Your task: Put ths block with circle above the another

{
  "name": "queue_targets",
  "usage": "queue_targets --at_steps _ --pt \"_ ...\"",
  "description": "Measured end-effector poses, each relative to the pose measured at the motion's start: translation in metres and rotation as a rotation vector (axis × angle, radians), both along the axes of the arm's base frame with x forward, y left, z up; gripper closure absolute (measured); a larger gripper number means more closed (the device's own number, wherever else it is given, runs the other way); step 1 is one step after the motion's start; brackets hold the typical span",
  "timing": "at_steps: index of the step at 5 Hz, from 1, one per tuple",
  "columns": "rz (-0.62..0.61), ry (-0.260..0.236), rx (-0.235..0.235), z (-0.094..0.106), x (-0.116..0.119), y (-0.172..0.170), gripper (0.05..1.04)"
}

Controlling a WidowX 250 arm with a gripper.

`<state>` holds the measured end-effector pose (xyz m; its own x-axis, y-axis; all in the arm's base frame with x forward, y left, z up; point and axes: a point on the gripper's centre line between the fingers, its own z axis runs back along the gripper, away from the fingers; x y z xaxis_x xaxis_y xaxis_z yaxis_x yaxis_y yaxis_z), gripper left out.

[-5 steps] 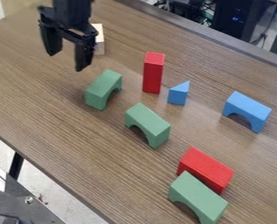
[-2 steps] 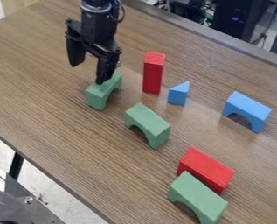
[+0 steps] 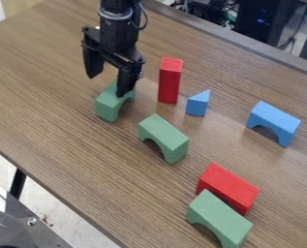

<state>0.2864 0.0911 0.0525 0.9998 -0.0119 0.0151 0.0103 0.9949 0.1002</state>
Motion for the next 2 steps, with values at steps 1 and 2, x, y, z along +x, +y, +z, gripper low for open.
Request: queue_targets --at_steps 1,2 --pt "0.024 -0.014 -0.022 0.0007 0.0020 -0.0014 0.085" --pt "0.031 -0.017 -0.024 0.0007 0.0025 -0.0022 0.085"
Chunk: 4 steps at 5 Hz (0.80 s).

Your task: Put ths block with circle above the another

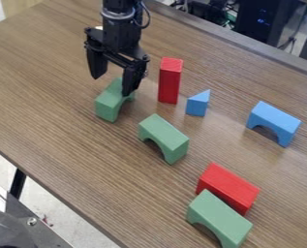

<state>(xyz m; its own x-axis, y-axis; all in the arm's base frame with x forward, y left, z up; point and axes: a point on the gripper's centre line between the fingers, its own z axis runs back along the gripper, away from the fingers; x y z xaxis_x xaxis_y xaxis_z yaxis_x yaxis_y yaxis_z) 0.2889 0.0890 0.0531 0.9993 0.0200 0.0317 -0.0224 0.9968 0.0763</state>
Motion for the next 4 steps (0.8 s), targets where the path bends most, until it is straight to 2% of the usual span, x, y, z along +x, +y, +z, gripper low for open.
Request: queue_targets --at_steps 1,2,3,4 --pt "0.056 -0.009 0.006 -0.004 0.002 0.002 0.085" --pt "0.102 0.008 0.014 -0.015 0.000 0.007 0.085" --pt "0.182 -0.003 -0.010 -0.017 -0.002 0.010 0.110" --pt "0.210 0.003 -0.041 -0.020 -0.006 0.010 0.385"
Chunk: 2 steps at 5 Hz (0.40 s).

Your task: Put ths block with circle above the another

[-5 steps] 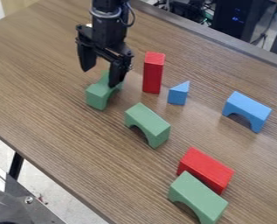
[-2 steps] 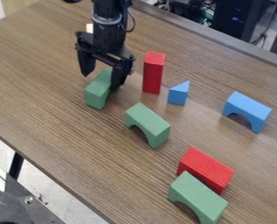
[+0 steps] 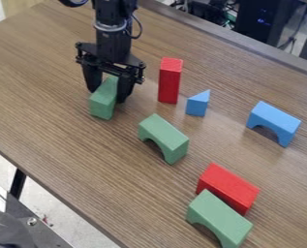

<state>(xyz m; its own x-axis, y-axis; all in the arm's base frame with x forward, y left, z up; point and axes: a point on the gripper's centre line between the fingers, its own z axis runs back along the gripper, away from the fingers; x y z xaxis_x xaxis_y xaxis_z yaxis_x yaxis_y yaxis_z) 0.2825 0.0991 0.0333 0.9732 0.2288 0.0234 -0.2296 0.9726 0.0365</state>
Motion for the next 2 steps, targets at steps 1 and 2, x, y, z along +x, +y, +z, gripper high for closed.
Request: queue_targets --at_steps 1,2 --pt "-0.002 0.018 -0.021 0.008 -0.006 0.001 0.499" --pt "0.018 0.005 -0.016 0.036 -0.004 0.003 0.499"
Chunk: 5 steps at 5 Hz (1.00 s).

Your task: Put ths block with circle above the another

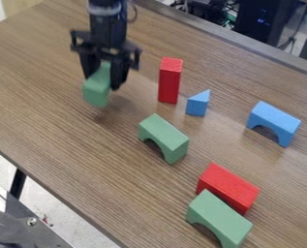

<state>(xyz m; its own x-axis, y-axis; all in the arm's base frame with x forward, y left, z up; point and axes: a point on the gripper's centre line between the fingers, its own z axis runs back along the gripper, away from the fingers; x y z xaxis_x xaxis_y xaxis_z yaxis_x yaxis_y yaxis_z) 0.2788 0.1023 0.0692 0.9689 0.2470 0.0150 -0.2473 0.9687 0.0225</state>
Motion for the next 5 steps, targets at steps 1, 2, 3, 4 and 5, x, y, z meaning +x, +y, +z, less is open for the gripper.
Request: queue_targets --at_steps 1,2,3,4,5 --pt "0.095 0.007 -0.001 0.036 0.002 0.002 0.499" --pt "0.275 0.082 0.025 0.067 0.000 0.004 0.499" --pt "0.514 0.189 -0.053 0.072 -0.005 -0.011 0.499" --pt "0.778 0.232 -0.068 0.073 -0.006 -0.023 0.499" --pt "0.923 0.210 -0.102 0.064 0.002 -0.040 0.499"
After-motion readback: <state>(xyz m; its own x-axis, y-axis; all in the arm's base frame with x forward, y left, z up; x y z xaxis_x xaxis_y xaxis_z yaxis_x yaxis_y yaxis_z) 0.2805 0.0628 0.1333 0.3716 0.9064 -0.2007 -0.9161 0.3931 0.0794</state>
